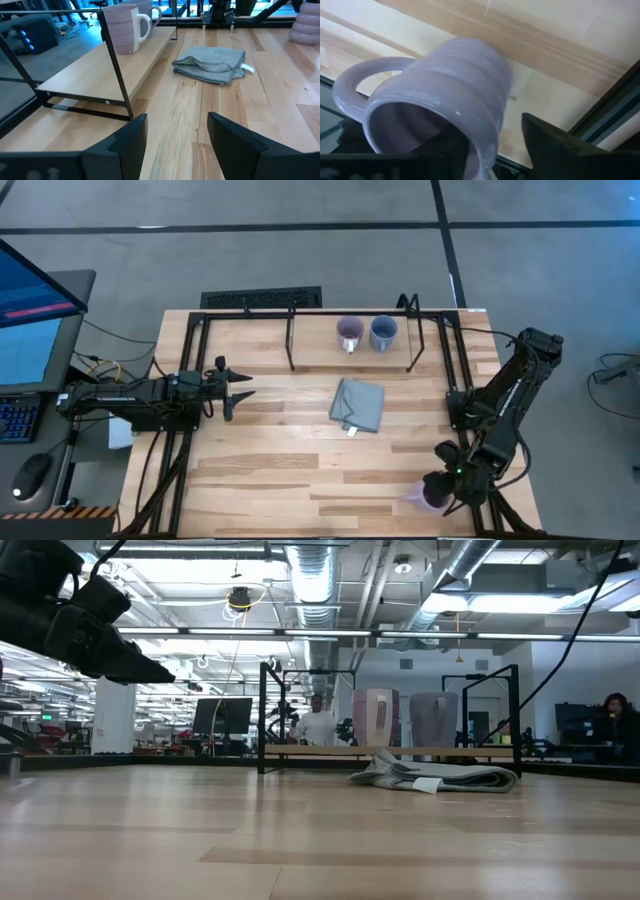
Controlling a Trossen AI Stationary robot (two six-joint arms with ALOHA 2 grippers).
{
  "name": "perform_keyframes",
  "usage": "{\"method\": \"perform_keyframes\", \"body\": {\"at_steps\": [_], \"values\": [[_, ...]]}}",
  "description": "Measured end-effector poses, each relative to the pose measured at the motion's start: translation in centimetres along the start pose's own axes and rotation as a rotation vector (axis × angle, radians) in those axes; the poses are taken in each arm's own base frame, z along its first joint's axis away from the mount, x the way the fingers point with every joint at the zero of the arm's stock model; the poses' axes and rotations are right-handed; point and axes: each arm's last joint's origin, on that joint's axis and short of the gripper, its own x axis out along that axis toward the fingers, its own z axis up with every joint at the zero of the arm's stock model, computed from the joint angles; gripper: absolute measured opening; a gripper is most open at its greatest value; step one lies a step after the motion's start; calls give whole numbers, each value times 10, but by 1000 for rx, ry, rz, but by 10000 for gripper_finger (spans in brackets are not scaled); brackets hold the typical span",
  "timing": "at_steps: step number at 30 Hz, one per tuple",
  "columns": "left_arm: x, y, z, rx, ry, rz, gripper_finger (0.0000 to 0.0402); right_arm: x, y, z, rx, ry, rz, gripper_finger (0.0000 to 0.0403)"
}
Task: Stack small to large cups/mugs on shelf
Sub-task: Put the purple mug on the shelf
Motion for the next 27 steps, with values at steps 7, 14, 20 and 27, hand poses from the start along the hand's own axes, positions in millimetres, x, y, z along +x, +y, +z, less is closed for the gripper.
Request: {"method": "perform_keyframes", "body": {"at_steps": [7,14,20,27], "values": [[0,0,0,5,0,0,199,0,-1,0,-29,4,-9,73],[0,0,0,9,0,0,199,-1,-4,8,-141,-41,-67,33],[0,0,0,10,0,0,199,-4,1,27,-253,-29,-154,35],[0,0,0,10,0,0,199,-8,15,58,-433,-45,-161,35]]}}
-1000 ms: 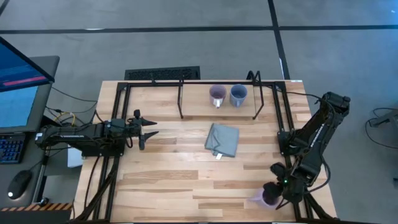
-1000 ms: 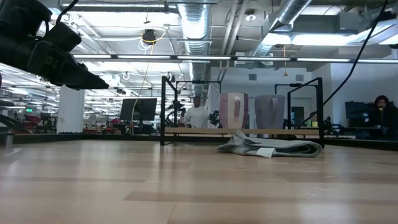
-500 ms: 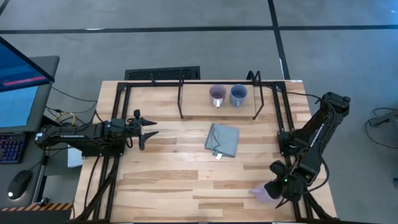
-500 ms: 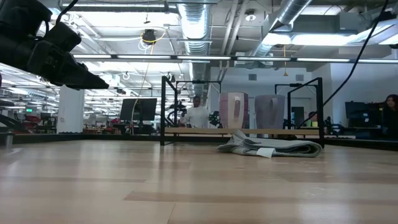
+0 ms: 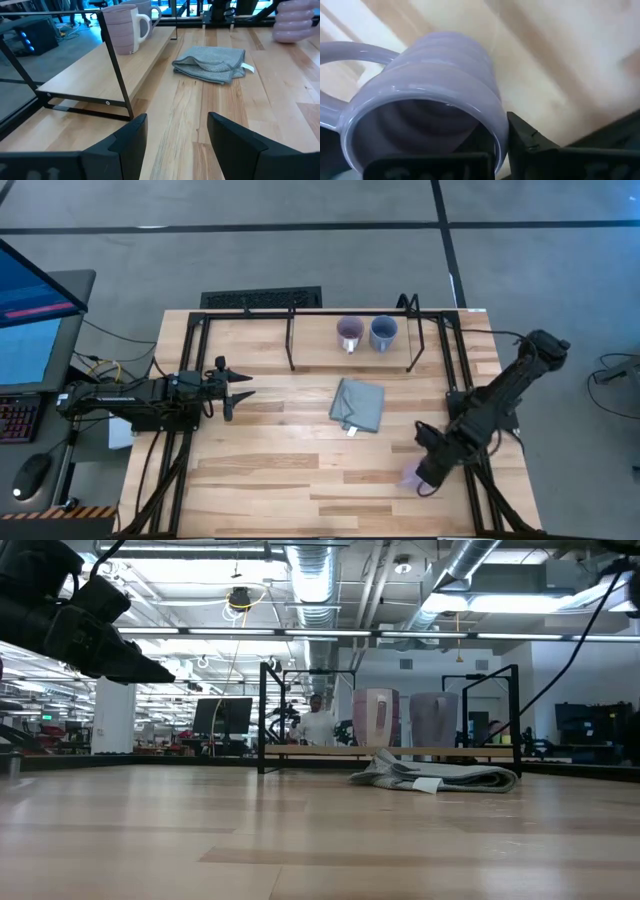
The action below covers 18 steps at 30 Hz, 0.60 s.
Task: Stack small to large cups/mugs on shelf
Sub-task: Put the purple mug on the shelf
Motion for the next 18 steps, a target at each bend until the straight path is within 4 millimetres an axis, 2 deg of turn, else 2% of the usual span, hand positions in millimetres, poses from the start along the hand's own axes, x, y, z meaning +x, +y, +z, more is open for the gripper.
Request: {"method": "perform_keyframes", "body": {"at_steps": [7,13,18], "values": [[0,0,0,0,0,0,199,-16,-8,38,-144,-73,-88,35],[0,0,0,-1,0,-2,199,-34,-14,67,-230,-93,-98,35],[0,0,0,-1,0,-5,199,-48,-11,93,-300,-122,-134,35]]}}
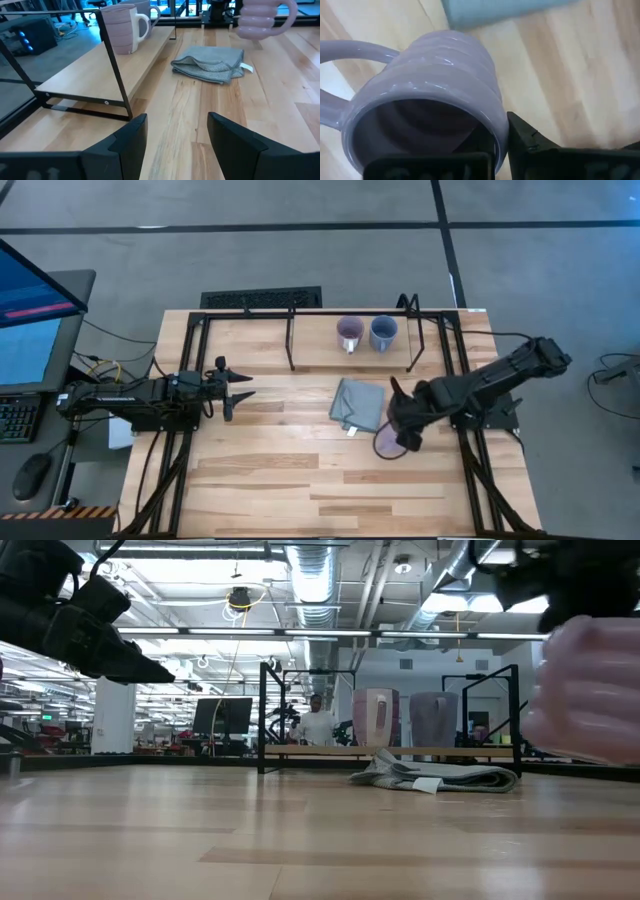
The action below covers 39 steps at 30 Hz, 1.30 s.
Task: Stack small to large cups/mugs on shelf
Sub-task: Put the purple mug on the shelf
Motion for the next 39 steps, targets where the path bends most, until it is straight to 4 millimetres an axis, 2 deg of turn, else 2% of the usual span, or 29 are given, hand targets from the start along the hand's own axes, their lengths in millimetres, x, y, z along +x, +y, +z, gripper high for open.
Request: {"method": "perform_keyframes", "body": {"at_steps": [7,13,24,31,39], "values": [[0,0,0,5,0,-6,199,-4,2,47,-147,5,-57,35],[0,0,0,11,0,-5,199,-6,6,96,-275,-20,-91,35],[0,0,0,80,0,-5,199,-23,20,182,-563,-97,-114,35],[0,0,0,85,0,-5,199,-14,22,221,-698,-67,-168,35],[0,0,0,85,1,-4,199,5,23,249,-780,-32,-185,35]]}}
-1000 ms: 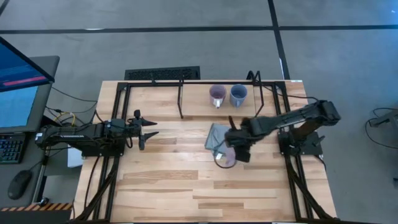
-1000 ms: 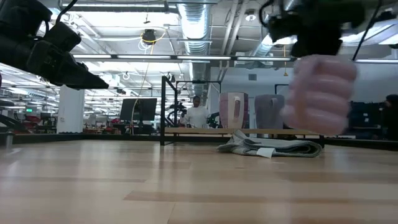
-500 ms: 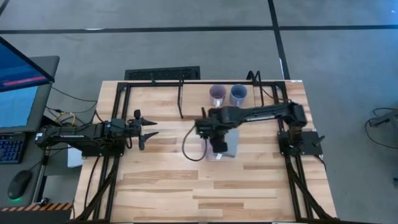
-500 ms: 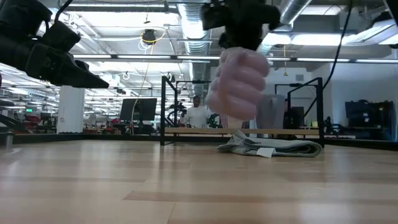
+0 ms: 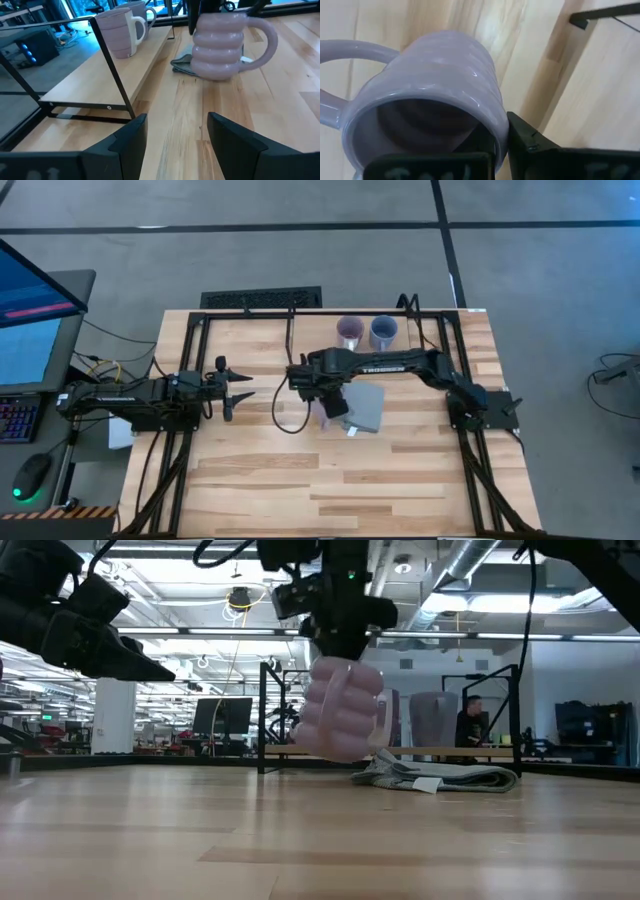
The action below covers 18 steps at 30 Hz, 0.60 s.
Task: Stack small to large cups/mugs on shelf
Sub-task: Put the purple mug on the shelf
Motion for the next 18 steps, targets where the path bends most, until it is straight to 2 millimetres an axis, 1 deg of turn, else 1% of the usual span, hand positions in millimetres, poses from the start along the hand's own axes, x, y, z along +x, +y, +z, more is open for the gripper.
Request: {"method": "perform_keyframes", "body": {"at_steps": [6,10,18], "values": [[0,0,0,21,0,1,199,17,-9,9,-47,2,-4,35],[0,0,0,22,0,3,199,30,-13,11,-69,25,7,35],[0,0,0,22,1,8,199,32,-17,15,-53,-13,-13,36]]}}
